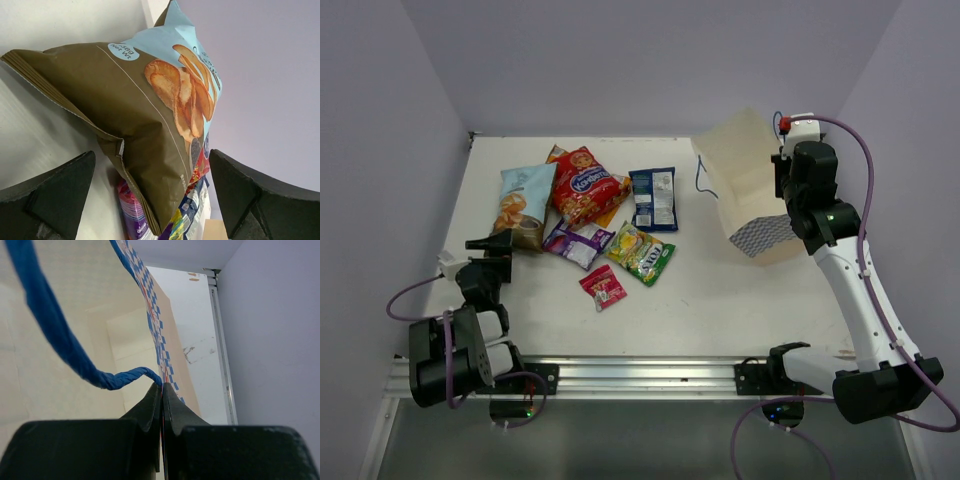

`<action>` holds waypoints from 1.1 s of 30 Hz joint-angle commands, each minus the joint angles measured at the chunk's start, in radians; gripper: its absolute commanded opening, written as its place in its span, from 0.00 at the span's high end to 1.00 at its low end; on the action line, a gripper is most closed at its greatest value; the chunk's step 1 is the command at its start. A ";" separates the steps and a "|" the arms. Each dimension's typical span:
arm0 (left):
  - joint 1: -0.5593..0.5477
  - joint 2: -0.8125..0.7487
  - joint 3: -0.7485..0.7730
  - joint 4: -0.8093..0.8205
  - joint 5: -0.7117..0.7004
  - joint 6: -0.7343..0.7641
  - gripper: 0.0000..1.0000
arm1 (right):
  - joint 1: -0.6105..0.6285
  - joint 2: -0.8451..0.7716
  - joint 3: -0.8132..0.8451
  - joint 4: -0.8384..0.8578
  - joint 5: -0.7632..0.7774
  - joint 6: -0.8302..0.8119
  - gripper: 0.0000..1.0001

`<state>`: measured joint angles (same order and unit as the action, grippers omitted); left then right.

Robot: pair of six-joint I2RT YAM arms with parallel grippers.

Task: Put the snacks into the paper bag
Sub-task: Pick up the snack from the center of the board.

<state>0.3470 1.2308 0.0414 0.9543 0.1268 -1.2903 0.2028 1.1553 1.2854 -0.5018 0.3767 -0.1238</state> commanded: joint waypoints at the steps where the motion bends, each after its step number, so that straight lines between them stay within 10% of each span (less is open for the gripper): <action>1: 0.006 0.033 0.032 0.113 -0.004 0.014 0.00 | 0.004 -0.020 0.018 0.026 0.021 -0.016 1.00; 12: -0.011 0.275 0.100 0.279 0.010 -0.024 0.07 | 0.003 -0.011 0.015 0.025 0.021 -0.016 1.00; 27: -0.020 0.414 0.074 0.463 0.013 -0.064 0.87 | 0.004 -0.003 0.020 0.020 0.030 -0.019 1.00; 33: -0.016 0.325 0.092 0.425 0.027 -0.052 1.00 | 0.004 -0.005 0.020 0.020 0.030 -0.019 1.00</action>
<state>0.3309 1.6203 0.1177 1.2709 0.1505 -1.3689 0.2028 1.1564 1.2854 -0.5041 0.3840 -0.1257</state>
